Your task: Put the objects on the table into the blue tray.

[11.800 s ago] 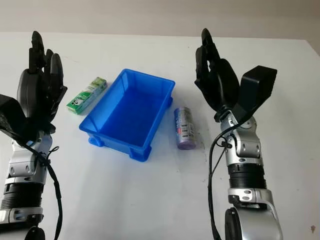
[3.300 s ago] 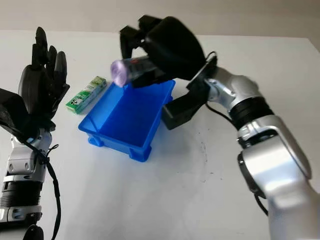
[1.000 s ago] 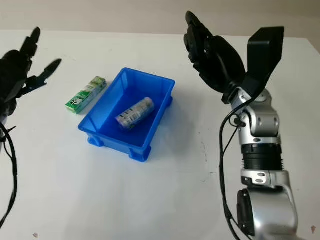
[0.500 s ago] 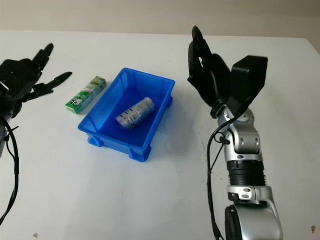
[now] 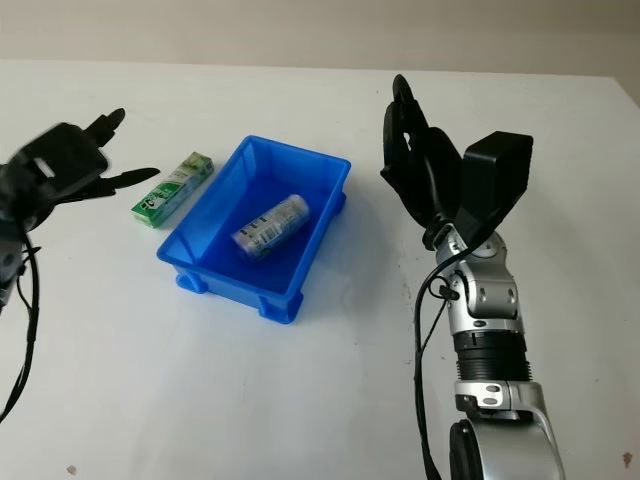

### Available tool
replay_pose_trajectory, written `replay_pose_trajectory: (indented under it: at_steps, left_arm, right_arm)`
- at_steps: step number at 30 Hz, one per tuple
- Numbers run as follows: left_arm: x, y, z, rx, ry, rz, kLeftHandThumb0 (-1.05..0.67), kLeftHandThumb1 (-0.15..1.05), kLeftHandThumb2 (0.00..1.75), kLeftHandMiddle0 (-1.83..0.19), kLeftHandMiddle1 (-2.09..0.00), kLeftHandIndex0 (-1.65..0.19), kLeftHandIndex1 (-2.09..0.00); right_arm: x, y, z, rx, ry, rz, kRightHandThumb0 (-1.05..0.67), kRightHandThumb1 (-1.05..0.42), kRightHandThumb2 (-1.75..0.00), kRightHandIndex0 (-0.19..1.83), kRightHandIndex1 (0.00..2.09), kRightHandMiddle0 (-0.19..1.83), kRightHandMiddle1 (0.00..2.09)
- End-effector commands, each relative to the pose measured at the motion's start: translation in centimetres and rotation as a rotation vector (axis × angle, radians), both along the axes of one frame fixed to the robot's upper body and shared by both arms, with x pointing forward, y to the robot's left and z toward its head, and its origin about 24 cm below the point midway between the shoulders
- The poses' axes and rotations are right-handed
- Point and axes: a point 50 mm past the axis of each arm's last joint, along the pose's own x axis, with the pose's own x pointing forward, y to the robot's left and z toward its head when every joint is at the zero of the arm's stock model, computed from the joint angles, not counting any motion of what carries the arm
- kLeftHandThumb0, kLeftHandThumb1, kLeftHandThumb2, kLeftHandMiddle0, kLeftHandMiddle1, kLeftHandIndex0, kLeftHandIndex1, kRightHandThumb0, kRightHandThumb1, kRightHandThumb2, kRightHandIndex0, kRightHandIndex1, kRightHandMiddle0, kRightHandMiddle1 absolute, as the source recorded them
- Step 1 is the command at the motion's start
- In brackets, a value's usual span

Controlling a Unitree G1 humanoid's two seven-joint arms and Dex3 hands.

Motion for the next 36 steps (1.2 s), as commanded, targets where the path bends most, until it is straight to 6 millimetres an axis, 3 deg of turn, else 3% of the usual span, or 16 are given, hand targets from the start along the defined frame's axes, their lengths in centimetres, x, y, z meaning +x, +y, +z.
replay_pose_trajectory:
  at_steps: [1,4,6,8,9,11,13,14,17,18,19,21,23,27,33,36]
  left_arm:
    - [0.4,-1.1,1.1,0.057,-0.021,-0.019,-0.84,1.05,0.21,-0.2,-0.36,0.06,-0.06]
    - [0.7,-1.8,1.2,0.178,-0.011,-0.021,-0.84,1.05,0.26,-0.05,-0.7,0.01,-0.07]
    - [1.0,-2.1,1.2,0.243,-0.018,-0.031,-0.85,1.05,0.28,0.12,-1.47,-0.09,-0.11]
    - [1.5,-2.5,1.2,0.28,-0.01,-0.027,-0.85,1.05,0.3,0.16,-1.66,-0.21,-0.21]
    - [1.8,-2.7,1.2,0.291,-0.001,-0.025,-0.84,1.05,0.31,0.16,-1.75,-0.18,-0.49]
    - [2.2,-3.2,1.4,0.298,0.014,-0.026,-0.83,1.05,0.33,-0.01,-2.02,-0.07,-1.57]
    - [2.6,-3.6,1.6,0.309,0.03,-0.034,-0.84,1.05,0.34,-0.09,-2.08,-0.01,-1.83]
    - [2.8,-3.7,1.8,0.31,0.041,-0.036,-0.86,1.05,0.36,-0.04,-2.08,0.07,-1.63]
    - [3.2,-4.1,2.2,0.348,0.074,-0.045,-0.88,1.05,0.39,0.14,-1.67,-0.01,-0.76]
    - [3.3,-4.2,2.3,0.363,0.082,-0.046,-0.88,1.05,0.4,0.13,-1.59,-0.05,-0.68]
    - [3.4,-4.3,2.4,0.372,0.087,-0.043,-0.88,1.05,0.41,0.12,-1.58,-0.08,-0.65]
    - [3.6,-4.4,2.5,0.399,0.097,-0.035,-0.89,1.05,0.41,0.18,-1.93,0.03,-1.2]
    - [3.9,-4.4,2.3,0.431,0.109,-0.022,-0.9,1.05,0.42,0.19,-1.94,0.08,-1.36]
    - [4.3,-4.3,2.0,0.472,0.142,-0.009,-0.89,1.05,0.43,-0.07,-0.89,-0.09,-0.68]
    - [4.7,-4.2,1.3,0.564,0.202,-0.027,-0.91,1.05,0.5,-0.3,-0.2,-0.33,-0.2]
    - [4.8,-4.3,1.0,0.641,0.225,-0.045,-0.93,1.05,0.53,-0.42,-0.19,-0.44,-0.21]
  right_arm:
    - [-0.1,-0.1,-0.1,0.008,-0.008,0.0,-0.7,-1.05,-0.75,-0.19,0.0,-0.19,0.0]
    - [-0.1,-0.2,-0.1,0.012,-0.011,0.008,-0.7,-1.05,-0.76,-0.19,0.0,-0.19,0.0]
    - [-0.1,-0.2,-0.1,0.017,-0.013,0.007,-0.69,-1.05,-0.76,-0.19,0.0,-0.19,0.0]
    - [-0.1,-0.1,-0.1,0.018,-0.012,0.01,-0.69,-1.05,-0.76,-0.19,0.0,-0.19,0.0]
    - [-0.1,0.0,-0.1,0.02,-0.01,0.011,-0.69,-1.05,-0.76,-0.19,0.0,-0.19,0.0]
    - [-0.1,0.0,-0.1,0.024,-0.01,0.013,-0.68,-1.05,-0.76,-0.19,0.0,-0.19,0.0]
    - [-0.1,0.1,0.0,0.024,-0.016,0.016,-0.68,-1.05,-0.77,-0.19,0.0,-0.19,0.0]
    - [-0.1,0.1,0.0,0.025,-0.018,0.016,-0.68,-1.05,-0.77,-0.19,0.0,-0.19,0.0]
    - [-0.1,0.1,0.0,0.032,-0.017,0.013,-0.68,-1.05,-0.75,-0.19,0.0,-0.19,0.0]
    - [0.0,0.1,-0.1,0.033,-0.015,0.011,-0.68,-1.05,-0.75,-0.19,0.0,-0.19,0.0]
    - [0.0,0.1,-0.1,0.032,-0.014,0.011,-0.68,-1.05,-0.75,-0.19,0.0,-0.19,0.0]
    - [0.0,0.1,-0.1,0.031,-0.013,0.012,-0.68,-1.05,-0.76,-0.19,0.0,-0.19,0.0]
    - [-0.1,0.1,-0.2,0.031,-0.015,0.015,-0.68,-1.05,-0.75,-0.19,0.0,-0.19,0.0]
    - [-0.1,0.0,-0.2,0.036,-0.021,0.017,-0.68,-1.05,-0.75,-0.19,0.0,-0.19,0.0]
    - [0.0,-0.1,-0.1,0.053,-0.019,0.02,-0.68,-1.05,-0.74,-0.19,0.0,-0.19,0.0]
    - [0.0,-0.1,-0.1,0.062,-0.022,0.024,-0.68,-1.05,-0.73,-0.19,0.0,-0.19,0.0]
